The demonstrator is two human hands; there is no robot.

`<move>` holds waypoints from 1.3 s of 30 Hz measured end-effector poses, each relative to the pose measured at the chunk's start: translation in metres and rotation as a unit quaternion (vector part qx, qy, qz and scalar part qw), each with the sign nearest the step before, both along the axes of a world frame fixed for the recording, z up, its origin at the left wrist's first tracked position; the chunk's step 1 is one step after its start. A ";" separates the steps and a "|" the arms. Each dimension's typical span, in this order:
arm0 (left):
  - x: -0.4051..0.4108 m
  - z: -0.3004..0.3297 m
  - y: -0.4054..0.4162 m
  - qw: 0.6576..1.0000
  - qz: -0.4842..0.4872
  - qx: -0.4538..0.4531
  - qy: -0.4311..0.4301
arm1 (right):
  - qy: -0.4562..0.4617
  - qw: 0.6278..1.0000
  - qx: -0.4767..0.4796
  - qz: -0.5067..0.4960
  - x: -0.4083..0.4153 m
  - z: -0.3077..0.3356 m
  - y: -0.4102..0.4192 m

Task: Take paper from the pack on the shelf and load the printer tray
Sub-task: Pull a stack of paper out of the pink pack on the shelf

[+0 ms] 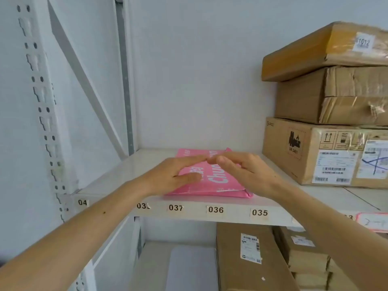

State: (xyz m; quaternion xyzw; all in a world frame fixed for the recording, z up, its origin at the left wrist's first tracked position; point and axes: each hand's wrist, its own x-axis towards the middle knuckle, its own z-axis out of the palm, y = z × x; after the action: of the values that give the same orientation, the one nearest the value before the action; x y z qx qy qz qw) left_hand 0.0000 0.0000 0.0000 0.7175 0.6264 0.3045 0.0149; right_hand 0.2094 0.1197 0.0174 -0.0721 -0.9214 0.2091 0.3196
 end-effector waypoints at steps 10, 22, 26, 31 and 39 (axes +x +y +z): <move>-0.014 -0.024 0.016 0.992 0.032 -0.103 0.059 | -0.127 0.989 0.068 -0.042 0.000 -0.028 0.036; -0.030 -0.026 0.006 0.993 0.037 -0.075 0.086 | -0.110 0.992 0.043 -0.049 0.003 -0.038 0.043; -0.036 -0.027 0.002 0.997 0.020 -0.030 0.073 | -0.091 0.995 0.005 -0.047 0.002 -0.040 0.045; -0.039 -0.026 -0.001 0.994 -0.002 0.059 0.091 | -0.081 0.995 0.013 -0.060 0.002 -0.039 0.044; -0.038 -0.018 0.000 0.995 0.003 0.096 -0.006 | -0.041 0.995 0.020 -0.084 -0.001 -0.038 0.043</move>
State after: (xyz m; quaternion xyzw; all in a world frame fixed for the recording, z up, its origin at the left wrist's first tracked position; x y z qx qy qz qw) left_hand -0.0377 -0.0002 -0.0180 0.7120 0.5965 0.3669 -0.0512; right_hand 0.2083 0.1622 -0.0207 -0.1514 -0.9285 0.1600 0.2990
